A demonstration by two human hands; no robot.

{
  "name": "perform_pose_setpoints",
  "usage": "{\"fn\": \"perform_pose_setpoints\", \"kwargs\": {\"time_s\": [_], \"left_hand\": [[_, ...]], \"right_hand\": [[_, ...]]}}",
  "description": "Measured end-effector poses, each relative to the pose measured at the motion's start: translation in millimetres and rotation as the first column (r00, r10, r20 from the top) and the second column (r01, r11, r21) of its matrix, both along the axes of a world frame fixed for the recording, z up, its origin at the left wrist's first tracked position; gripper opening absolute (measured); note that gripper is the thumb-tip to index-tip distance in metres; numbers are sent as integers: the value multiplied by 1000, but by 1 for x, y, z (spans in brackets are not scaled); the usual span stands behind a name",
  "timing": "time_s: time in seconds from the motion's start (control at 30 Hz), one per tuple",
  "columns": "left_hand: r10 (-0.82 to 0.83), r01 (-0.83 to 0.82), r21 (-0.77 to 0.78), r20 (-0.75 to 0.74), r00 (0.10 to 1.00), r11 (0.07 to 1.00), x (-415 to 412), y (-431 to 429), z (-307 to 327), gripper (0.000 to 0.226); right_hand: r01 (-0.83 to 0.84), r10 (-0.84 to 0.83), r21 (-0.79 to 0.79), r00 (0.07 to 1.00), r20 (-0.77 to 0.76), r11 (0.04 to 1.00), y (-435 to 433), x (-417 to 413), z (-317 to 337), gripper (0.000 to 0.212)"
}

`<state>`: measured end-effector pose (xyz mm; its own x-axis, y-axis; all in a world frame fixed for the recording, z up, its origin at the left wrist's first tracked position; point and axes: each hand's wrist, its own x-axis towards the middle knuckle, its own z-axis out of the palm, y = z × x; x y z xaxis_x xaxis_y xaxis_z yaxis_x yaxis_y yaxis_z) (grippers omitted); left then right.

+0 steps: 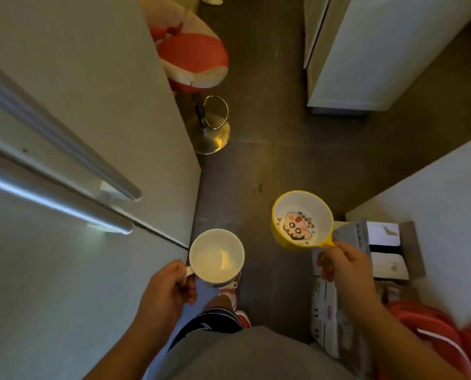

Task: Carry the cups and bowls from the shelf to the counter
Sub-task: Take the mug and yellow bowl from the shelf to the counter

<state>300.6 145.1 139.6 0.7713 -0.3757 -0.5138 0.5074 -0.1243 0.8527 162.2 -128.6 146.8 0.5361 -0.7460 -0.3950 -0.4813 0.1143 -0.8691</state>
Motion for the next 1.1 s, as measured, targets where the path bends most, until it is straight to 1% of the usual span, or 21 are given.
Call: {"fn": "perform_pose_setpoints", "kwargs": {"time_s": [0.17,0.3,0.43,0.53,0.6,0.73,0.83,1.0,1.1], "left_hand": [[-22,22,1,-1,1000,1000,60,-61,-11,48],[-97,97,3,36,995,995,118,-129,-14,52],[-172,173,-3,54,984,985,167,-209,-7,54],[-166,165,-38,-24,986,985,194,-272,-2,39],[-191,188,-45,-47,981,981,211,-317,-1,35],[-300,297,-77,-31,953,952,240,-409,-2,41],[-360,358,-86,-18,933,930,259,-480,-3,48],[-365,361,-78,-45,930,929,287,-577,4,52],[-329,327,-51,-60,942,944,306,-619,12,45]], "right_hand": [[56,-56,-36,998,-4,998,-59,57,-14,30],[60,-63,-100,997,-35,993,-108,85,-11,28],[165,-171,-106,984,-42,981,-155,93,-3,32],[269,-274,-86,960,-55,959,-187,88,0,33],[316,-323,-102,944,-61,943,-211,84,-2,32],[429,-434,-70,896,-92,901,-262,79,-15,32],[478,-478,-26,872,-108,878,-310,85,-28,35],[499,-500,-37,859,-108,866,-394,116,-33,38],[510,-509,-18,858,-70,860,-446,144,-30,35]]}}
